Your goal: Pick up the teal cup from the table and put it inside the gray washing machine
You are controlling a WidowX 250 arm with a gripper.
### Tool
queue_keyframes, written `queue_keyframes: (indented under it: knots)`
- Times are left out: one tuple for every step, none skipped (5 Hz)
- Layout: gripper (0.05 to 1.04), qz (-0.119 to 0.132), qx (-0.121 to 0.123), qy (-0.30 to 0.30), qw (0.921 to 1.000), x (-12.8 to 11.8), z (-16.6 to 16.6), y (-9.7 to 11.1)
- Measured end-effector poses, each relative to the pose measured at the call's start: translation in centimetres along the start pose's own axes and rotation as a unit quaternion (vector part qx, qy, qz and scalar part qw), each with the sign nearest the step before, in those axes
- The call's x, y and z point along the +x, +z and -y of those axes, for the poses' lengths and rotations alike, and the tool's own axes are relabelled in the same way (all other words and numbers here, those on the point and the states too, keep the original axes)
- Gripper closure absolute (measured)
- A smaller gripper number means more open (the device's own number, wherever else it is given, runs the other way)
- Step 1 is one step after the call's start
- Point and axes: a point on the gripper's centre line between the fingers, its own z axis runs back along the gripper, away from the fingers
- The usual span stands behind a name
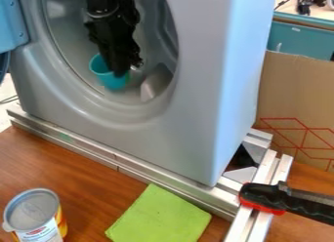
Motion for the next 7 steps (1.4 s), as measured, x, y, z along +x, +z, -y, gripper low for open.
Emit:
queue_keyframes:
  knots:
    - [1.003, -0.004, -0.006, -0.008, 0.9999, 0.2, 0.7, -0.7]
    - [1.003, -0.008, -0.003, -0.016, 0.9998, 0.3, 1.0, -1.2]
    - [0.969, -0.021, -0.008, -0.019, 0.9996, 0.6, 0.8, -1.4]
    - [0.775, -0.027, -0.010, -0.008, 0.9995, 0.4, 0.8, -1.2]
    - [0.519, -0.015, -0.001, 0.007, 0.9999, 0.6, 0.2, -0.5]
    - [0.201, 0.006, 0.022, 0.026, 0.9994, -0.4, -1.0, 1.6]
    - [0.075, 0.001, 0.037, 0.015, 0.9992, -2.2, -0.8, 2.8]
